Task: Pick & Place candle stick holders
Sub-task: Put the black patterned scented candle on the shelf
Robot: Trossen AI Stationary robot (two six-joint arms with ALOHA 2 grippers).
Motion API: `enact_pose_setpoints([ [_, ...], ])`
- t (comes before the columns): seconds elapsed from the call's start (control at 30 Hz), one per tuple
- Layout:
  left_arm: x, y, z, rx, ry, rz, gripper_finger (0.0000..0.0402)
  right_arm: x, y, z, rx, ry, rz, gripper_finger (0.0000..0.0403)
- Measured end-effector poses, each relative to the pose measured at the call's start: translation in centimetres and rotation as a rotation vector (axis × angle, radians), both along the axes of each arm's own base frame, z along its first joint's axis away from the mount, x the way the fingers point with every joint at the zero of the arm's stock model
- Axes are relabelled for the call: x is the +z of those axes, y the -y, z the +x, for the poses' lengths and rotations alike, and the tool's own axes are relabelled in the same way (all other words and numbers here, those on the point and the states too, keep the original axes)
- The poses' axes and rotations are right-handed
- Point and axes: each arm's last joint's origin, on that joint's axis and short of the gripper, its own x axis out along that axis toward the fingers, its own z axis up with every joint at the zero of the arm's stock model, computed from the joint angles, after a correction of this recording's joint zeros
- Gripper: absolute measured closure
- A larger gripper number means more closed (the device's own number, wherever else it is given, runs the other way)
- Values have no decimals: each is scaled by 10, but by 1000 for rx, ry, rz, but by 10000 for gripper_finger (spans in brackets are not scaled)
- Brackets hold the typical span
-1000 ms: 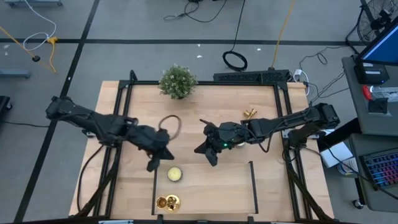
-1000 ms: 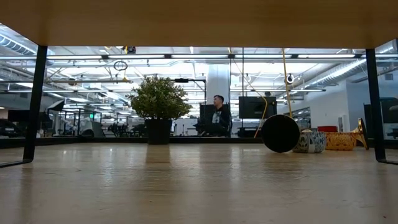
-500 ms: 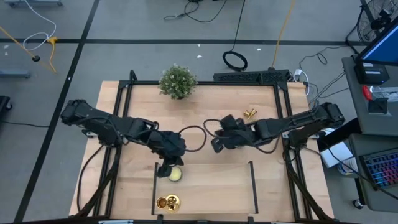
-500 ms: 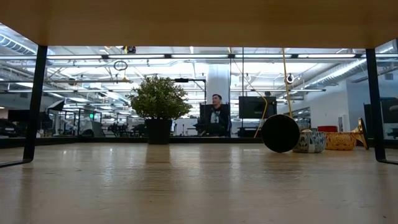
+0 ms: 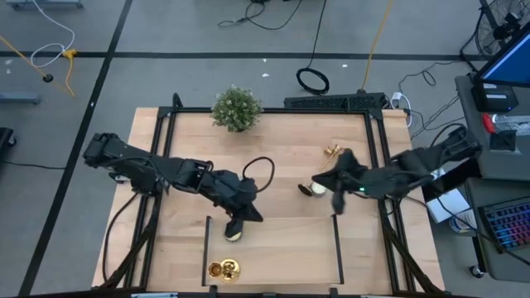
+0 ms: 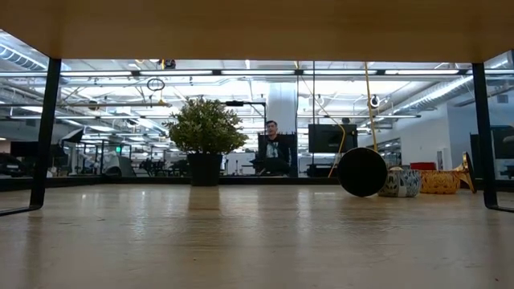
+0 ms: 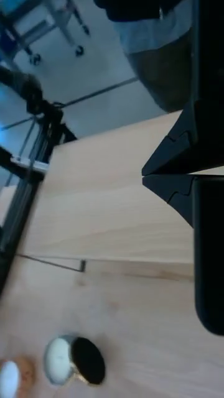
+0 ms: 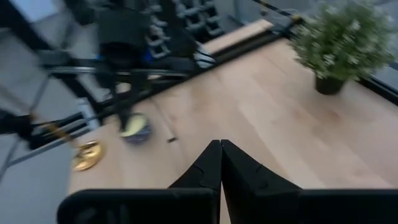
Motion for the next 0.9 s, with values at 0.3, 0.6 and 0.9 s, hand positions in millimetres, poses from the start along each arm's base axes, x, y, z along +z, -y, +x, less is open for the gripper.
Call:
enact_pose_setpoints([
  [0.3, -27, -1, 15, 41, -115, 17, 401, 9, -14, -22, 123, 39, -11, 403],
  [0.6, -35, -1, 12, 5, -224, -27, 401, 3, -23, -19, 146, 9, -23, 403],
  [0.9, -38, 8, 4, -33, -297, -49, 401, -1, -27, -11, 138, -4, -27, 403],
])
